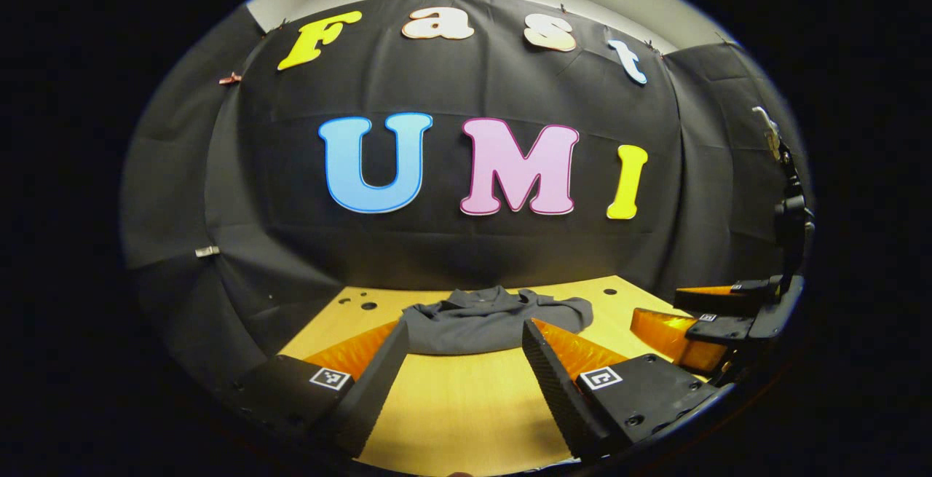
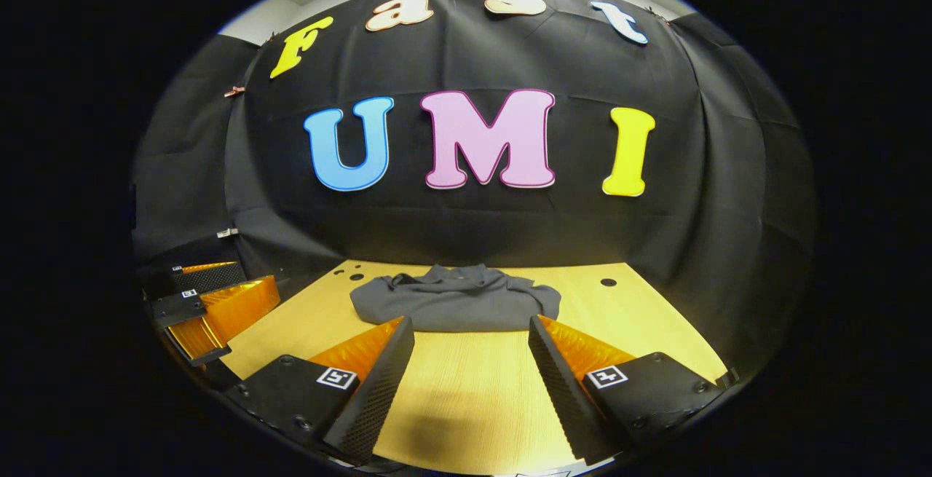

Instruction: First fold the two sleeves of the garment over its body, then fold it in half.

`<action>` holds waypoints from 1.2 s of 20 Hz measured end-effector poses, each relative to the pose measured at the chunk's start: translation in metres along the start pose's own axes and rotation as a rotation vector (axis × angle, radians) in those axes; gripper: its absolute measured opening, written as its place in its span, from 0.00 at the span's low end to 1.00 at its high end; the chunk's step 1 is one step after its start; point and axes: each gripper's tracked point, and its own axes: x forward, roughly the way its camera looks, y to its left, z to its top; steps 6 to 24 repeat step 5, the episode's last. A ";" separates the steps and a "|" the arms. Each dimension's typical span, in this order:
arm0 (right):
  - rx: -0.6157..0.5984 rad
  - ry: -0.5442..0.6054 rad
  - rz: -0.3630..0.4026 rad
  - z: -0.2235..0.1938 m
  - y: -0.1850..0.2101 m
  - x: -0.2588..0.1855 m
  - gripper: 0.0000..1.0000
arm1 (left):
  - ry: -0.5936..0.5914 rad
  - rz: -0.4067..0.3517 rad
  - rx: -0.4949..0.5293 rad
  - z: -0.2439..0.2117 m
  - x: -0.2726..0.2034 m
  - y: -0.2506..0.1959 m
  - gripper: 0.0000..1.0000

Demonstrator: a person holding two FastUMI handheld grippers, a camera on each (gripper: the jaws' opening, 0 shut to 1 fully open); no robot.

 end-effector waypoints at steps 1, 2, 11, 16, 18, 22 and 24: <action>0.001 0.006 -0.007 -0.003 -0.002 -0.005 0.98 | 0.011 -0.007 0.009 -0.003 -0.002 -0.002 0.98; 0.009 0.011 -0.009 -0.007 -0.003 -0.009 0.98 | 0.016 -0.007 0.017 -0.004 -0.003 0.000 0.99; 0.021 0.037 -0.014 -0.019 -0.002 -0.018 0.98 | 0.026 -0.021 0.007 -0.009 -0.005 -0.007 0.99; 0.021 0.037 -0.014 -0.019 -0.002 -0.018 0.98 | 0.026 -0.021 0.007 -0.009 -0.005 -0.007 0.99; 0.021 0.037 -0.014 -0.019 -0.002 -0.018 0.98 | 0.026 -0.021 0.007 -0.009 -0.005 -0.007 0.99; 0.021 0.037 -0.014 -0.019 -0.002 -0.018 0.98 | 0.026 -0.021 0.007 -0.009 -0.005 -0.007 0.99; 0.021 0.037 -0.014 -0.019 -0.002 -0.018 0.98 | 0.026 -0.021 0.007 -0.009 -0.005 -0.007 0.99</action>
